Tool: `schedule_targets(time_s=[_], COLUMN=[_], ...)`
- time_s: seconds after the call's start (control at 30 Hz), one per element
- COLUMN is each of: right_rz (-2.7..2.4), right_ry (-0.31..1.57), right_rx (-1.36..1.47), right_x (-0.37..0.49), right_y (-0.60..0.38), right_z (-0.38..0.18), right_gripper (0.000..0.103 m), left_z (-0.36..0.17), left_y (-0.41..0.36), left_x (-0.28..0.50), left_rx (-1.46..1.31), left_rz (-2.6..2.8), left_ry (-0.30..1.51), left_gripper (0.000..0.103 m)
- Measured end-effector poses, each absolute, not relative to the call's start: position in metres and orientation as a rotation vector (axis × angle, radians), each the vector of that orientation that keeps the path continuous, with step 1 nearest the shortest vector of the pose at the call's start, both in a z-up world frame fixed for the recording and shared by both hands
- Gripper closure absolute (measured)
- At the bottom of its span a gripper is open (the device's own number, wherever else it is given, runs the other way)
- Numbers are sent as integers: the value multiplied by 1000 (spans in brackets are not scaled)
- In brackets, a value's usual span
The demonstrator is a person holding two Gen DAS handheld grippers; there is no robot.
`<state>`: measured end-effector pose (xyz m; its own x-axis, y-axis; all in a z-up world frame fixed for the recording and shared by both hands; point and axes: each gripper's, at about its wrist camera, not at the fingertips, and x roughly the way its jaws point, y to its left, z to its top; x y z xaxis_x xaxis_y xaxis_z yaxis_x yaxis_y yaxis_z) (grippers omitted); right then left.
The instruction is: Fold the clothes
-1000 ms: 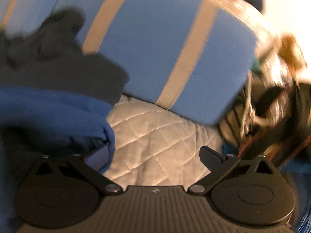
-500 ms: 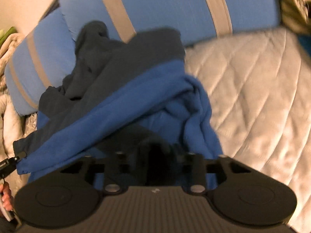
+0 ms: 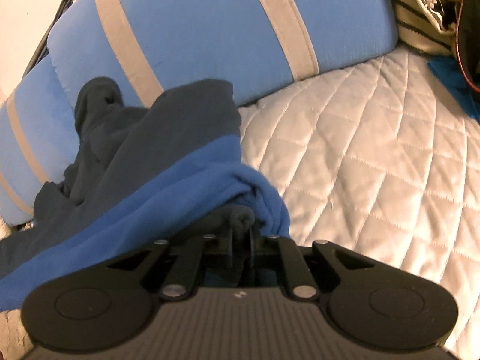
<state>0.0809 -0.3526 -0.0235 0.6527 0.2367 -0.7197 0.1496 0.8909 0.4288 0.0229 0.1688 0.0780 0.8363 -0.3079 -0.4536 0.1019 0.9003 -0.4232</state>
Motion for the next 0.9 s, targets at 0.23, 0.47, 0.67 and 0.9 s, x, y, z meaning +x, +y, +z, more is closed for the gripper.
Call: schedule_targets(time_s=[0.23,0.47,0.67,0.9], right_rz=[22,18,21,-19], right_ry=[872,864,826,813], right_rx=[448,438,430,415], right_x=[86,83,80,73], right_y=[-348,-350,-348,-355], right_z=[-30,-37,-31,-23], right_gripper=[91,74,84,52], left_z=[33,1,12,8], left_y=[170,176,170,169], left_x=[46,53,50,59], left_rx=[-381,-391,-332,-262], left_rz=[-160,-152,-138,-146], left_ry=[747,821,774,805], left_gripper=[85,80,83,76])
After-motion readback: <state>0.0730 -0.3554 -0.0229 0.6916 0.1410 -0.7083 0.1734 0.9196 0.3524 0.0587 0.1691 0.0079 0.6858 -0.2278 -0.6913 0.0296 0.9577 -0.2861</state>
